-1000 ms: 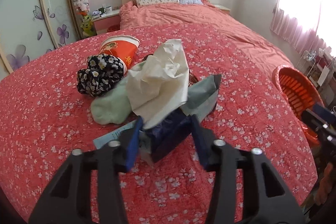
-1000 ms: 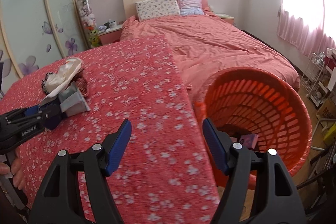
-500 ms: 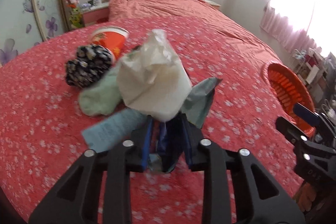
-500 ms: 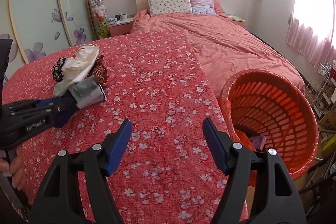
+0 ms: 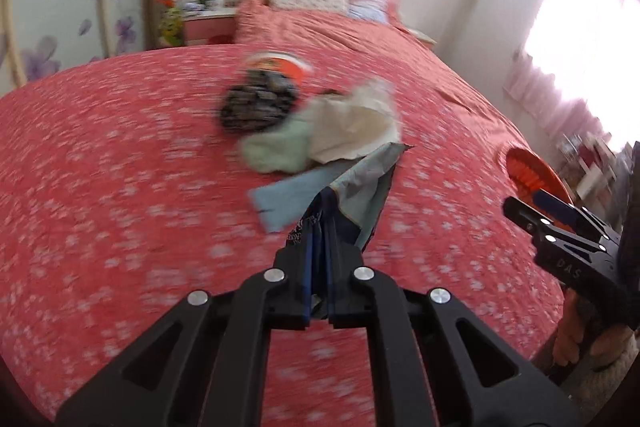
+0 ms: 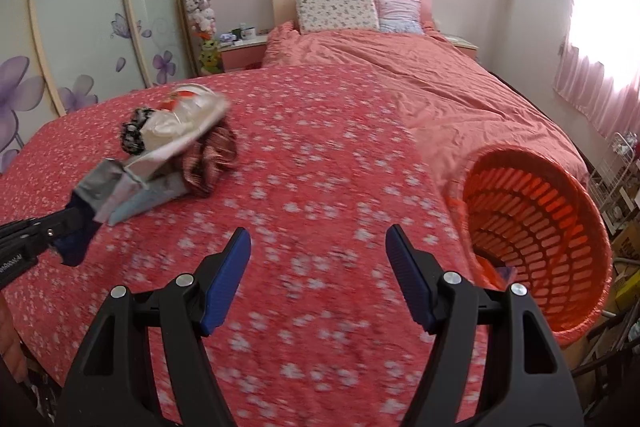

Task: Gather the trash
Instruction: 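Return the left tool to the pile and grasp the blue cloth, then grasp the white paper bag with tissues using the right tool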

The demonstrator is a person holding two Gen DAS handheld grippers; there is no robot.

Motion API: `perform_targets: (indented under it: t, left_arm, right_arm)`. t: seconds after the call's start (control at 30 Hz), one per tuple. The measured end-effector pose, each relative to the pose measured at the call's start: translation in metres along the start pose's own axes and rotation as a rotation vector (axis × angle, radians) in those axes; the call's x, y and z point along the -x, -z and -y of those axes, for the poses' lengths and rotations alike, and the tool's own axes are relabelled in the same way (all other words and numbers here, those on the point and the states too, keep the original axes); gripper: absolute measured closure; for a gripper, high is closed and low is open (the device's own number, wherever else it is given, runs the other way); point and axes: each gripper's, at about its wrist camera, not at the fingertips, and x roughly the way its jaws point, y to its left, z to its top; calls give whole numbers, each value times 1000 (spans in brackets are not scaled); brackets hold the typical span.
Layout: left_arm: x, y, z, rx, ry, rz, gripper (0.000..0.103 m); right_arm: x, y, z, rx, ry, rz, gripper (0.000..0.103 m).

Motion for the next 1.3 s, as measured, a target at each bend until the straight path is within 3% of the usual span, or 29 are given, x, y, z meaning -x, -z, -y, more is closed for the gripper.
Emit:
perform_targets:
  t: [0.27,0.5,0.73,0.87,0.97,1.03,1.3]
  left_arm:
    - [0,-17,-83,188,-142,19,97]
    - [-19,-35,-107,250,-168,-2,96]
    - [-36,-36,-105,233,-168,-35,89]
    - [-46,-29,-102,229,-169,-58,86]
    - [-48,-29,-99,221,-172,-57,87]
    - [-47,-29,-98,220,-168,-50,89]
    - [-38,-32,-95,225,-176,-22,90]
  right_arm:
    - [-12,-26,-54,47,-96,41,33]
    - [-40,-57,-75,-27,-159,44,33]
    - [-82,-58,-88,-29,-136,-72,35]
    - [-76,-52,-93,-3,-181,-63,66]
    - [-70,-51,-91,6,-197,-47,77]
    - [-66,-51,-86,-9,-219,-46,103]
    - [-54,-53,-77,-17,-220,-17,102]
